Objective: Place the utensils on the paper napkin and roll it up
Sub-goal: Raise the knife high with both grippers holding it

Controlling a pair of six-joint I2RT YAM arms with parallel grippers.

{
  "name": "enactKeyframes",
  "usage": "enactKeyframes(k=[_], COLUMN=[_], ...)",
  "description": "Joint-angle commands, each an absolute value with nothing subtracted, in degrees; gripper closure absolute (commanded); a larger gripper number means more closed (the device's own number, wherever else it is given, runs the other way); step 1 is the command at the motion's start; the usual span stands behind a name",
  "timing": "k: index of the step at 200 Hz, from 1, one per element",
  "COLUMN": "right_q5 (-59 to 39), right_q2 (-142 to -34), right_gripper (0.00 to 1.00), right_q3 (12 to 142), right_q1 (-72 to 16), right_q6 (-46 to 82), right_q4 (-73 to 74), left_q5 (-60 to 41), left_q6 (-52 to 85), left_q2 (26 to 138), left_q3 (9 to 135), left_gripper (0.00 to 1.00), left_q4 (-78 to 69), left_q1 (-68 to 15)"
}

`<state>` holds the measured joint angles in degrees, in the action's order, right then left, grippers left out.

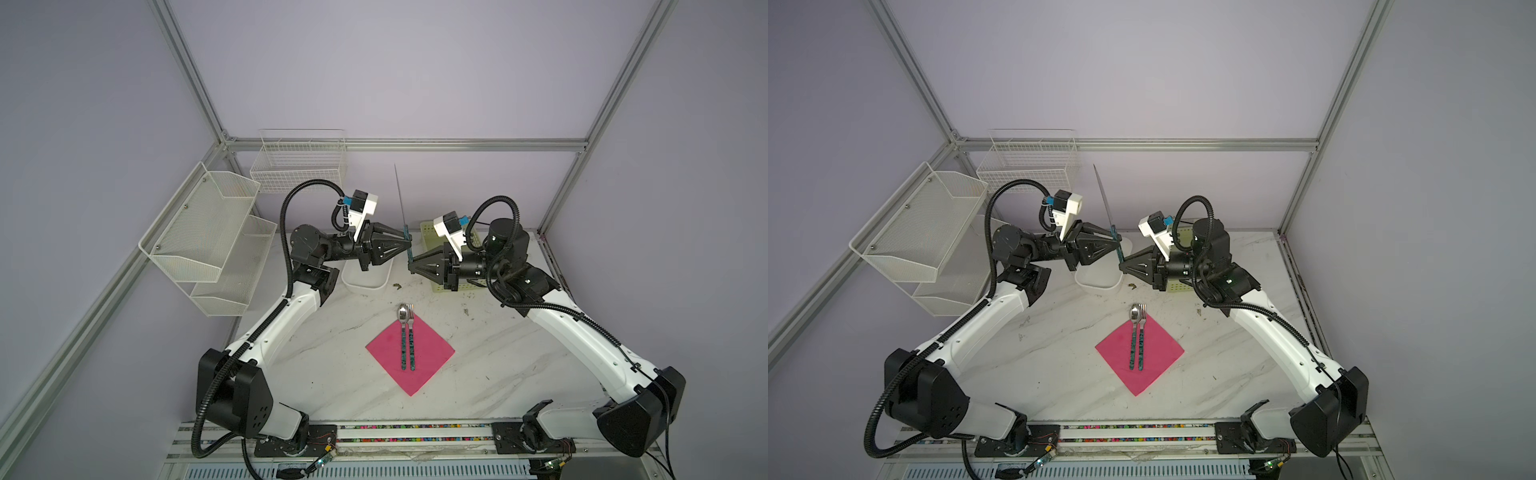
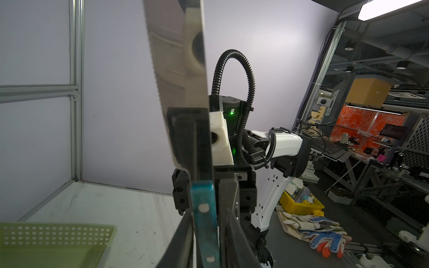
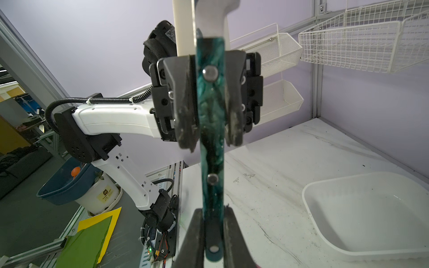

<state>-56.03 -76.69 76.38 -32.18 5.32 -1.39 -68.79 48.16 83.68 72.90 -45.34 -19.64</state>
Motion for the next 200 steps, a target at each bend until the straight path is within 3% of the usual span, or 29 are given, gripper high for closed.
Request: enactKeyframes(k=[1,41,94,131,140,150,159,200], right_q5=[-55.6,-55.2,-55.4,-54.9,-54.8,-54.7,-54.7,-54.8], right_q2=[-73.9,-73.6,-73.6,-73.3,-73.2,-73.0,-73.1,-73.4], right_gripper=[1.00,1.00,1.00,1.00,1.00,1.00,1.00,1.00], right_q3=[75.5,75.7,75.9,75.9,75.9,76.1,76.2,76.4], right_q1=[-32.4,-32.4,-32.4,-32.4,-32.4,-32.4,-32.4,-32.4], right_q6=[3.7,3.8,3.8,4.0,3.9,3.8,3.8,3.5], right_q4=[-1.1,-1.1,-1.3,-1.6,-1.6,-2.0,-2.2,-2.8], left_q5=[-68.0,-67.9,-68.0,-67.5,-67.3,-67.1,-67.0,-67.1], left_q6=[45.8,45.5,45.5,44.8,44.4,44.3,44.0,44.0], left_q2=[82.3,82.4,82.4,82.1,82.0,82.0,82.0,82.0], left_q3=[75.8,75.9,76.1,76.2,76.2,76.2,76.1,76.4], left_gripper=[0.77,0.81,0.95,0.97,0.94,0.79,0.73,0.72], left_q4=[-44.7,-44.5,-44.5,-43.3,-42.8,-42.2,-42.1,-42.0], left_q1=[-19.8,-19.8,-19.8,-19.8,-19.8,-19.8,-19.8,-20.1])
